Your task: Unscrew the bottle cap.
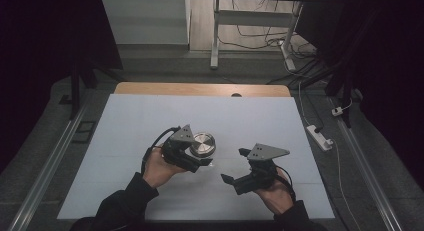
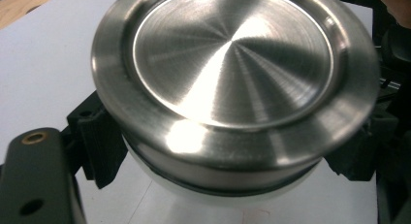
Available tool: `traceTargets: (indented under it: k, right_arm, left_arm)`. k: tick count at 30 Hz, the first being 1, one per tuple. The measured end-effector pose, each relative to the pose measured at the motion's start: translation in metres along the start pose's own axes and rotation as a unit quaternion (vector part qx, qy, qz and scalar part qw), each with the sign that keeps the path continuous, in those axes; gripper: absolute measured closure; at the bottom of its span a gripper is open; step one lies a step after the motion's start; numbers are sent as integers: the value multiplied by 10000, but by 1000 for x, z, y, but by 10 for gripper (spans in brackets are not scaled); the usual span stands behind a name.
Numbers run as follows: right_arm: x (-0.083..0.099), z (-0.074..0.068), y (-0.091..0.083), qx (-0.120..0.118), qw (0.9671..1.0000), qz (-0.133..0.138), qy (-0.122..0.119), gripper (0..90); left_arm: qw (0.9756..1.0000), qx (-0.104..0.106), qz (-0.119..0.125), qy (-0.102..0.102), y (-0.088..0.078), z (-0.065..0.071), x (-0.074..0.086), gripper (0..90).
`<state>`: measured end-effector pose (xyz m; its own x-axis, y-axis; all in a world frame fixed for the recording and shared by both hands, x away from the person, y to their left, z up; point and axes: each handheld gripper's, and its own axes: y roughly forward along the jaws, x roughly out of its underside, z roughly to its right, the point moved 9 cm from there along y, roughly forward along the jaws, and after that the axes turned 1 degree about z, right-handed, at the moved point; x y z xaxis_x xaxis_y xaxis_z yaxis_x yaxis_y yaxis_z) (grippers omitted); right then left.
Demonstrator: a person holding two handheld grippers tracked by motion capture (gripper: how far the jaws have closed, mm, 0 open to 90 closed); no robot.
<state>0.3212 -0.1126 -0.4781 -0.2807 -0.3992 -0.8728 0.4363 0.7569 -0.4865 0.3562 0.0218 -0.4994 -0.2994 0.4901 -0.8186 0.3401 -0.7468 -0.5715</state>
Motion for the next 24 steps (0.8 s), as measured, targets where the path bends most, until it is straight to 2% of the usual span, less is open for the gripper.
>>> traceTargets:
  k: [10, 18, 24]
  right_arm:
    - [-27, -4, 16, -128, 9999, 3, -32, 0]
    - [-46, -8, 35, -42, 9999, -67, -102, 0]
    - [-57, -4, 46, 88, 9999, -61, -62, 0]
  left_arm:
    - [10000, 3, -7, 16, 0, 1, 0, 159]
    - [10000, -4, -31, 51, 1, 2, 1, 159]
    - [9999, 2, -84, 93, 2, 2, 2, 159]
